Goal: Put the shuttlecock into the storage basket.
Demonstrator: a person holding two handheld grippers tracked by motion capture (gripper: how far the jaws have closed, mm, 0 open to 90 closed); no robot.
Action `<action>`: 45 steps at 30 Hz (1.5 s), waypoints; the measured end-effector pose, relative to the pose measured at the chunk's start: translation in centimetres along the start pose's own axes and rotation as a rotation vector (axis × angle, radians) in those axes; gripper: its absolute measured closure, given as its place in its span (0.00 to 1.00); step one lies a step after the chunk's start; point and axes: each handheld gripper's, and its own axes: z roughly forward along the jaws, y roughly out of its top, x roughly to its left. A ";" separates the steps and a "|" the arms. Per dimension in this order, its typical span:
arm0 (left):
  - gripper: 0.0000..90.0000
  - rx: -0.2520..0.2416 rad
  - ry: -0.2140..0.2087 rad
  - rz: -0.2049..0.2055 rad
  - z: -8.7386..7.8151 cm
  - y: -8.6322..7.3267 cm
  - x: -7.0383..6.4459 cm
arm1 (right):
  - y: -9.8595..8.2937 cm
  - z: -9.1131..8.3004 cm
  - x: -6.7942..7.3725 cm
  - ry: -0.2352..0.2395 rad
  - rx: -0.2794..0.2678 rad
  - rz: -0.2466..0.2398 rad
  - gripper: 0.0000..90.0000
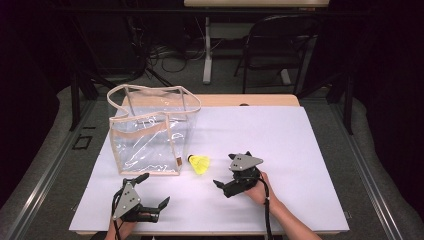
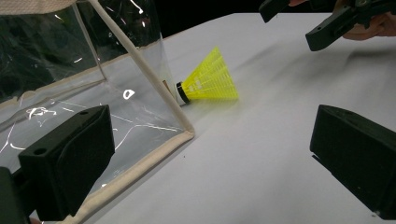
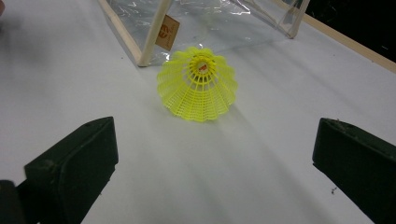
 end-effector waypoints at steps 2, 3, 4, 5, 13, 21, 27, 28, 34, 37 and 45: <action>0.00 0.000 0.000 0.000 0.0 0.0 0.0 | 0.1 0.1 -0.1 0.005 0.004 0.002 0.00; 0.00 0.000 0.000 0.001 0.0 0.0 0.0 | 0.3 0.3 -0.2 0.009 0.007 0.005 0.00; 0.00 -0.001 0.000 0.000 0.0 0.0 0.0 | 0.3 0.5 -0.3 0.011 0.006 0.005 0.00; 0.00 -0.001 0.001 0.003 0.0 0.0 0.0 | 0.4 0.6 -0.3 0.015 0.009 0.010 0.00; 0.00 -0.002 0.002 0.001 0.0 0.0 0.1 | 1.1 1.8 -0.9 0.032 0.027 0.009 0.00; 0.00 -0.004 0.000 0.002 -0.1 0.0 0.1 | 1.6 2.8 -1.7 0.050 0.043 0.031 0.00; 0.00 -0.004 0.000 0.003 -0.1 0.0 0.1 | 2.0 3.5 -2.1 0.072 0.061 0.049 0.00; 0.00 -0.005 0.000 0.003 -0.1 0.0 0.1 | 2.0 3.7 -2.1 0.072 0.062 0.050 0.00; 0.00 -0.001 0.001 0.006 -0.1 0.0 0.1 | 2.6 4.3 -2.3 0.082 0.078 0.049 0.00; 0.00 -0.005 0.001 0.001 -0.1 0.0 0.1 | 2.7 4.6 -2.4 0.084 0.091 0.045 0.01; 0.00 -0.003 -0.002 0.004 -0.1 0.0 0.1 | 3.2 5.5 -2.5 0.089 0.132 0.027 0.18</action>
